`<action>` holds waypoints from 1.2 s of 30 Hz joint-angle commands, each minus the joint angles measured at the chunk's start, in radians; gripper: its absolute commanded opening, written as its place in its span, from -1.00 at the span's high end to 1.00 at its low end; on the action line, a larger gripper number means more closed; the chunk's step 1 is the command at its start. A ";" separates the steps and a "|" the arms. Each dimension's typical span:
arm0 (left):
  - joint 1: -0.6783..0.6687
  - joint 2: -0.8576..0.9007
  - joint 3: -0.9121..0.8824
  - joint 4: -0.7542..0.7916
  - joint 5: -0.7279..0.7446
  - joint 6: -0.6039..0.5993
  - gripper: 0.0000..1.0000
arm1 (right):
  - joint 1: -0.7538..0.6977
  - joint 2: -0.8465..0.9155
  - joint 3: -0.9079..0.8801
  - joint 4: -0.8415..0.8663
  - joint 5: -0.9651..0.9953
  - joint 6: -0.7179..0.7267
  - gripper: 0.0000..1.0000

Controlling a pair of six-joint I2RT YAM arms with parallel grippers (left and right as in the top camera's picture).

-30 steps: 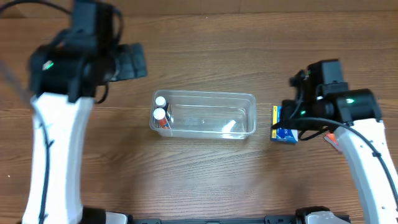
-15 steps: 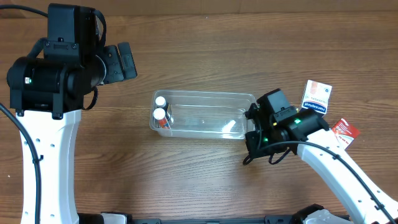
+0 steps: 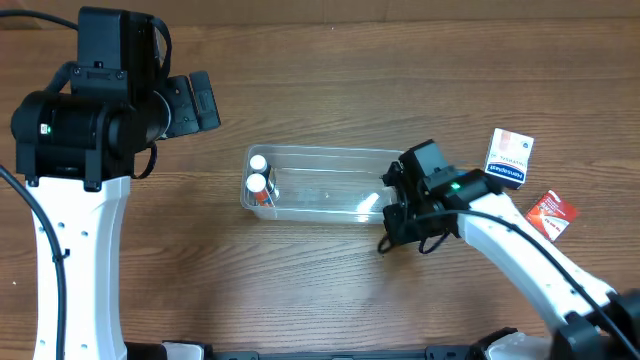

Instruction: Pack container

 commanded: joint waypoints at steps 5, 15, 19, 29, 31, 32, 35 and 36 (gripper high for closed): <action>0.005 0.000 0.007 -0.006 -0.009 -0.014 -1.00 | 0.003 0.030 -0.005 0.037 0.062 0.002 0.93; 0.005 0.000 0.007 -0.007 -0.009 -0.014 -1.00 | 0.003 0.029 -0.005 0.047 0.149 0.026 0.93; 0.005 0.000 0.007 -0.007 -0.009 -0.013 -1.00 | 0.003 0.016 0.002 0.035 0.149 0.026 0.93; 0.005 0.001 0.007 -0.010 -0.009 -0.010 -1.00 | -0.077 -0.164 0.205 -0.059 0.353 0.145 -0.03; 0.005 0.002 0.007 -0.010 -0.009 -0.010 -1.00 | -0.134 -0.175 0.268 -0.079 0.384 0.144 -0.28; 0.005 0.003 0.007 -0.010 -0.010 -0.010 -1.00 | -0.170 -0.175 0.299 -0.085 0.389 0.143 -0.46; 0.005 0.003 0.007 -0.010 -0.009 -0.010 -1.00 | -0.289 -0.172 0.360 -0.073 0.388 0.127 -0.79; 0.005 0.003 0.007 -0.010 -0.009 -0.010 -1.00 | -0.332 -0.169 0.369 -0.058 0.383 0.122 -0.84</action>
